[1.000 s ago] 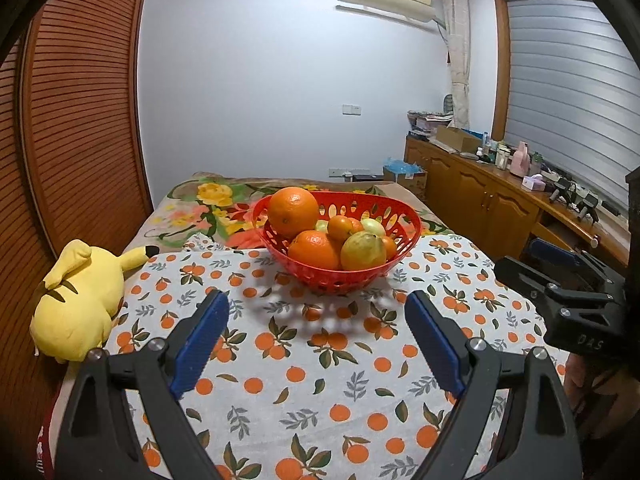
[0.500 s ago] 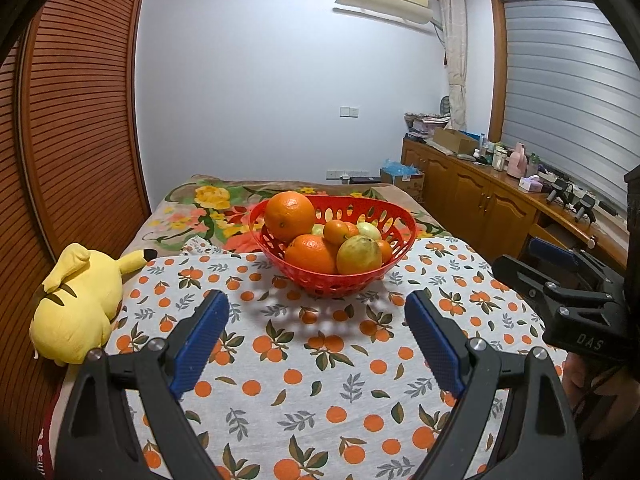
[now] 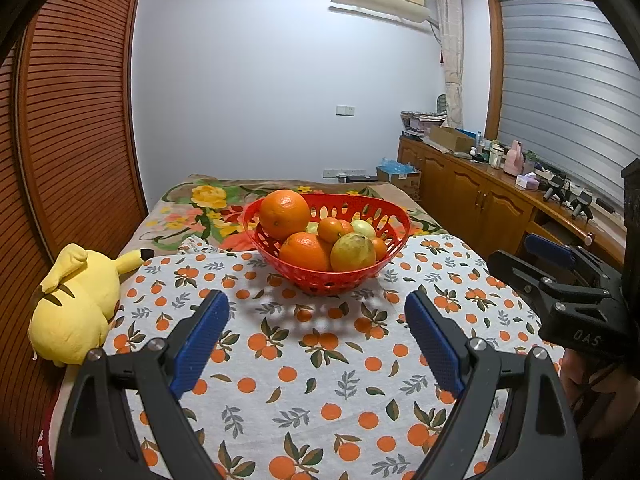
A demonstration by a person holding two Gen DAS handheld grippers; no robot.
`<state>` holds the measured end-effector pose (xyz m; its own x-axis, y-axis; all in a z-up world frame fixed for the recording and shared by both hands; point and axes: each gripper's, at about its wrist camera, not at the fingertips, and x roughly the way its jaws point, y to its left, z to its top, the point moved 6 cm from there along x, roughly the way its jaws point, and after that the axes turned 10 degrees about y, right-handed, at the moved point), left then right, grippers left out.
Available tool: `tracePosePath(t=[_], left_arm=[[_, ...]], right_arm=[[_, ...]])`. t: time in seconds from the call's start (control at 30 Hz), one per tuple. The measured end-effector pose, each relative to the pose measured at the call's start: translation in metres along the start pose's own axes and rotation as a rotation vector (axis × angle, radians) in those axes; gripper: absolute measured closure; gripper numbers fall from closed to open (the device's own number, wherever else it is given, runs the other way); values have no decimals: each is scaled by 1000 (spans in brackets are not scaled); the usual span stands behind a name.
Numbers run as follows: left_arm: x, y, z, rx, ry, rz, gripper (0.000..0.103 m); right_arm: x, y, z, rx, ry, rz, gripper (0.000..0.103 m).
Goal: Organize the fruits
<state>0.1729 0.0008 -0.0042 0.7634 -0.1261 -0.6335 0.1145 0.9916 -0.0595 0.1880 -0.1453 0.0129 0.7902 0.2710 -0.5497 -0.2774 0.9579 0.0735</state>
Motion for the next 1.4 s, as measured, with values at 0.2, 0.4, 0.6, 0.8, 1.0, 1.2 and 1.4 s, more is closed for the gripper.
tracePosePath(t=[0.2,0.4,0.6,0.8,1.0,1.2,1.4], left_arm=[[-1,-2,0,1,0,-2,13],[-2,-5,-1,4,0,-7,13],[-3,-5,-1,2,-2,-8,13],[-3,-6,-1,4,-2,-9,13],[-3,-5,-1,3,-2,-8,13],[-3,-5,-1,2,-3,-8,13],[-4,-5,-1,2,-3,-9,13]], right_arm=[[0,0,0,0,0,2,10],[0,1,0,0,0,2,10],[0,1,0,-1,-1,1,10],[0,1,0,0,0,2,10],[1,2,0,1,-1,2,10],[0,1,0,0,-1,3,10],[0,1,0,2,-1,3,10]])
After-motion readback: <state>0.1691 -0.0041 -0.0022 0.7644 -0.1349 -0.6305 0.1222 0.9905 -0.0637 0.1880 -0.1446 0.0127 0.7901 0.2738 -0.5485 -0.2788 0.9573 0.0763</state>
